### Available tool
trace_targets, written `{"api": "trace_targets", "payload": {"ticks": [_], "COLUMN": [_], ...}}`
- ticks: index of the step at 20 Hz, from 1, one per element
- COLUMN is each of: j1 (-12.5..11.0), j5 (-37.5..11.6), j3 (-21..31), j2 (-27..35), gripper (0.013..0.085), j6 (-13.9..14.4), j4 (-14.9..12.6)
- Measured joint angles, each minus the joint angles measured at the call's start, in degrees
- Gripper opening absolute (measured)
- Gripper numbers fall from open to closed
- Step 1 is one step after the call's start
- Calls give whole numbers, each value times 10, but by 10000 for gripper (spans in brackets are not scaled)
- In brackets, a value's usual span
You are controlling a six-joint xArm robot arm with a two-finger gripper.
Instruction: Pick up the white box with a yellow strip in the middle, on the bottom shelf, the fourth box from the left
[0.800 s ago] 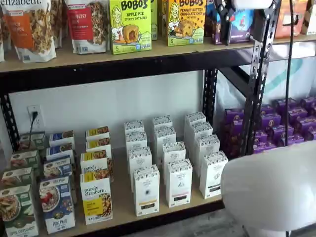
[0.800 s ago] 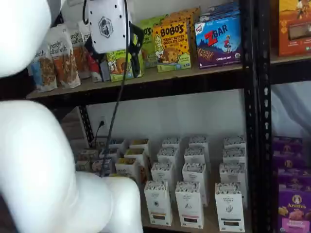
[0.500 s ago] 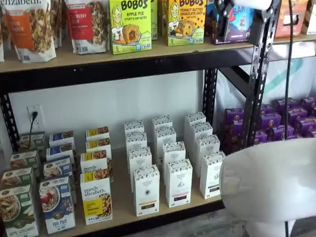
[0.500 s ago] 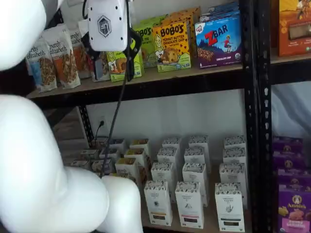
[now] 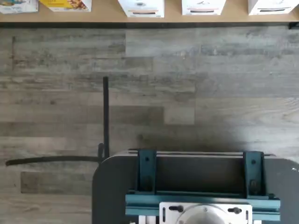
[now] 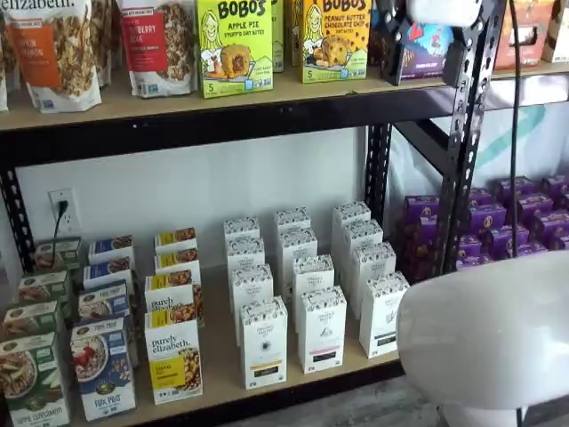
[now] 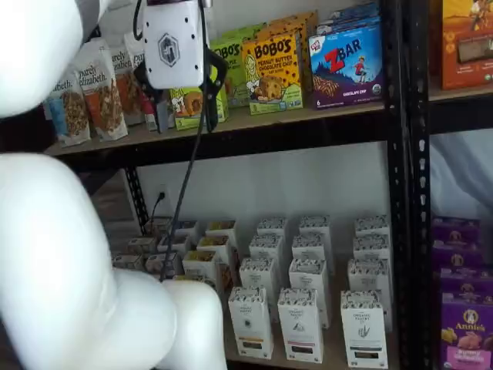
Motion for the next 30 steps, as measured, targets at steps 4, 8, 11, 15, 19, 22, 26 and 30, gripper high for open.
{"api": "trace_targets", "payload": {"ticks": [4, 8, 11, 15, 19, 22, 26, 30], "j1": [30, 40, 38, 46, 55, 62, 90, 120], "j5": [-28, -56, -89, -132, -172, -190, -244, -285], "j3": [19, 40, 65, 99, 132, 152, 200, 234], "j2": [1, 3, 0, -5, -9, -5, -5, 12], "gripper": [850, 850, 850, 850, 850, 850, 850, 850], "j6": [18, 25, 24, 28, 35, 41, 64, 93], "j4": [-24, -31, -23, -26, -26, -23, -39, -55]}}
